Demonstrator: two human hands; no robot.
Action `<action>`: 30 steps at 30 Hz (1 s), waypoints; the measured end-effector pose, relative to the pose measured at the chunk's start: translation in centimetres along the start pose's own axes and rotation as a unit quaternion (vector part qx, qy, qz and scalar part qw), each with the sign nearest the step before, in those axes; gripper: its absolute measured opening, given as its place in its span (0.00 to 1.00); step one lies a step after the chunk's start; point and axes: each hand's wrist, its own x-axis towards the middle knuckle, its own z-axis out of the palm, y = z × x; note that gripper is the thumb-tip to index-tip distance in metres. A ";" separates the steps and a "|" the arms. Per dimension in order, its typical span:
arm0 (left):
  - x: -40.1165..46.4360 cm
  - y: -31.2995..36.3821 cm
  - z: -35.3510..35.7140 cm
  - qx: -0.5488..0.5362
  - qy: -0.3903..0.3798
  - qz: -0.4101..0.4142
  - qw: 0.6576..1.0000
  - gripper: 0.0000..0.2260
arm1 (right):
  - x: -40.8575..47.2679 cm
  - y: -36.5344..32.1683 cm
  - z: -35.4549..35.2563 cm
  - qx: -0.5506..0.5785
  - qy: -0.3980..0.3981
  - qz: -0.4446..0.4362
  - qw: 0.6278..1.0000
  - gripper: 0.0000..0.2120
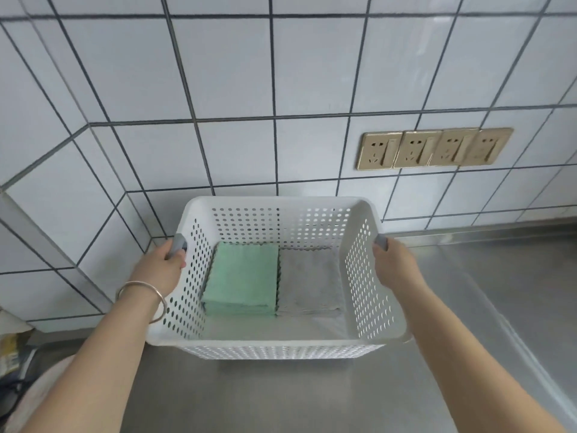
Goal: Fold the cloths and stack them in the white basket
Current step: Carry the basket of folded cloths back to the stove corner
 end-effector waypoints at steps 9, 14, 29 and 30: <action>-7.5 8.7 8.3 -0.002 -0.066 0.073 0.995 0.06 | -5.5 9.7 -12.2 -0.002 0.087 0.058 0.994 0.10; -11.4 12.7 13.9 0.024 -0.144 0.152 0.977 0.10 | -11.0 15.9 -17.4 0.012 0.184 0.145 0.972 0.14; -33.5 19.9 27.2 0.075 -0.487 0.433 0.755 0.16 | -46.2 27.2 -19.0 0.139 0.502 0.444 0.729 0.11; -36.0 19.8 27.7 0.088 -0.499 0.451 0.735 0.16 | -49.1 27.4 -18.7 0.146 0.519 0.457 0.708 0.11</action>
